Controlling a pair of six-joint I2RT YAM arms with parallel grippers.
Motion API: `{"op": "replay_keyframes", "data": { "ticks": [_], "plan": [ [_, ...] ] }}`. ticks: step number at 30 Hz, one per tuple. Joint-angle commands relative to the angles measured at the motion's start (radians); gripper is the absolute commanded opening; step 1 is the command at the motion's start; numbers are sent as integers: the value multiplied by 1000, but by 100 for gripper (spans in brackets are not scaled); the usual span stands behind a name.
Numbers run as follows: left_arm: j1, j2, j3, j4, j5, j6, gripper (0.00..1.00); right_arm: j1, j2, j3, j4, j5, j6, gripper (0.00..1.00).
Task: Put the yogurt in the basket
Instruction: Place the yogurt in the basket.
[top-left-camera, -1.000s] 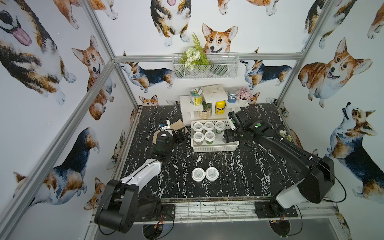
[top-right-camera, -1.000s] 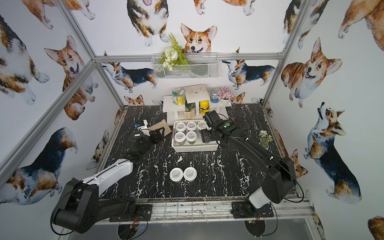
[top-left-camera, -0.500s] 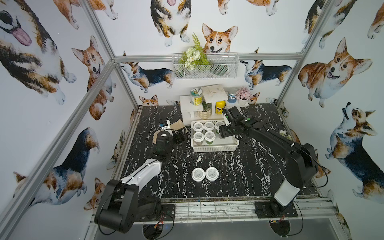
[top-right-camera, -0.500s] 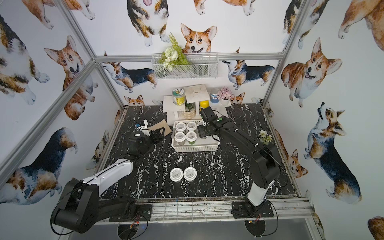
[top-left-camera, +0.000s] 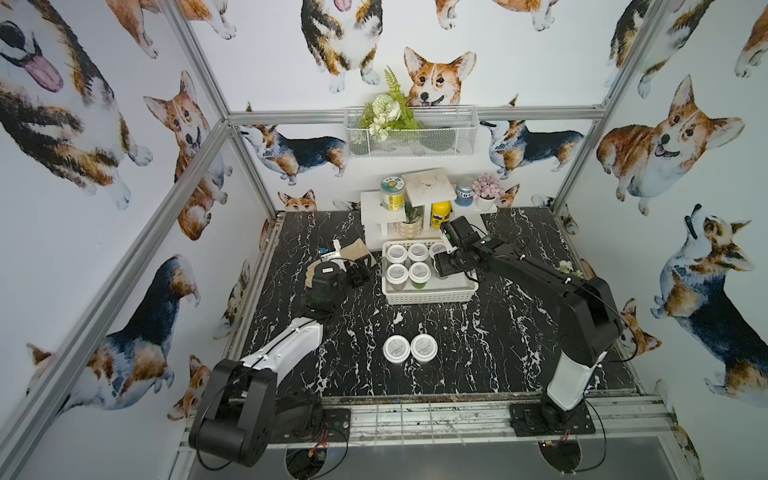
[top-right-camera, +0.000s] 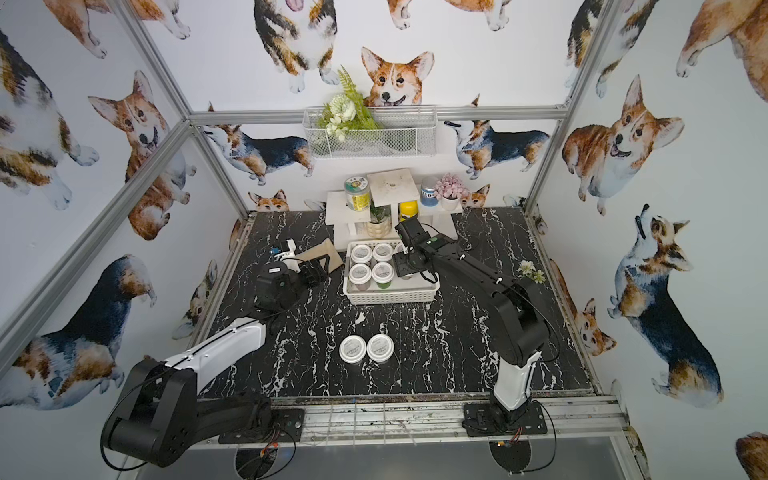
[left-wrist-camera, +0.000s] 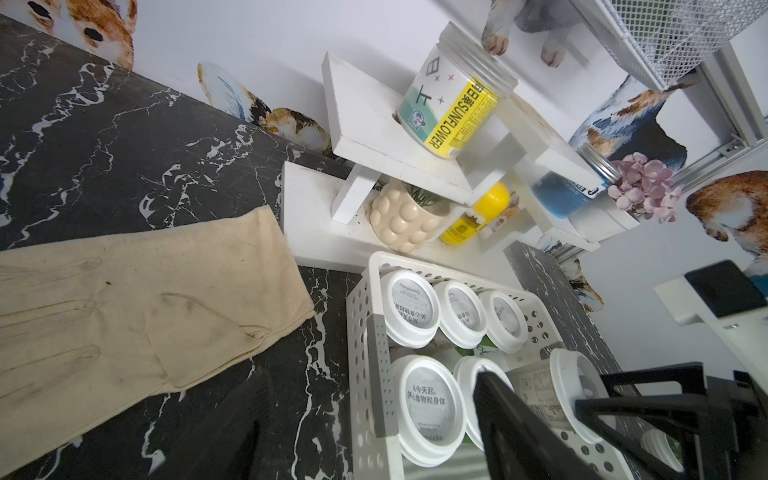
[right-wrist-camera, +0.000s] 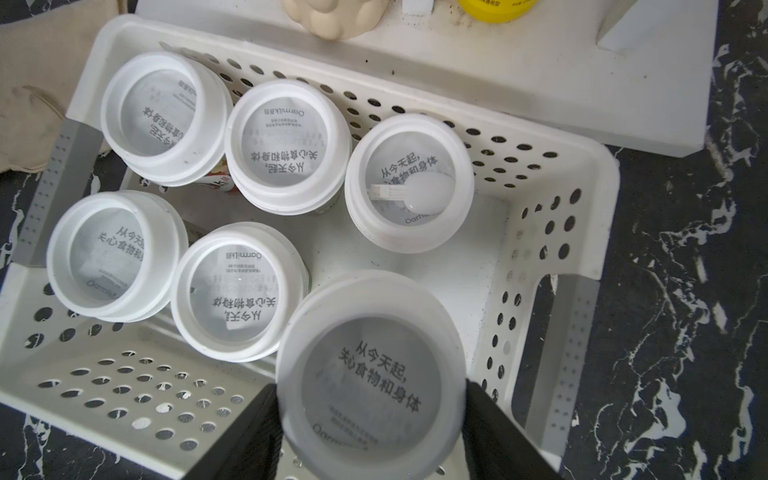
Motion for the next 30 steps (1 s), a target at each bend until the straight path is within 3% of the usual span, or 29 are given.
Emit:
{"op": "replay_keyframes", "data": {
  "ticks": [1,30],
  "plan": [
    [1,-3,4,20,2,3,82,1,0,-22,44,6,8,69],
    [1,3,7,19,1,5,82,13,101,-14,84,3,11,70]
  ]
}}
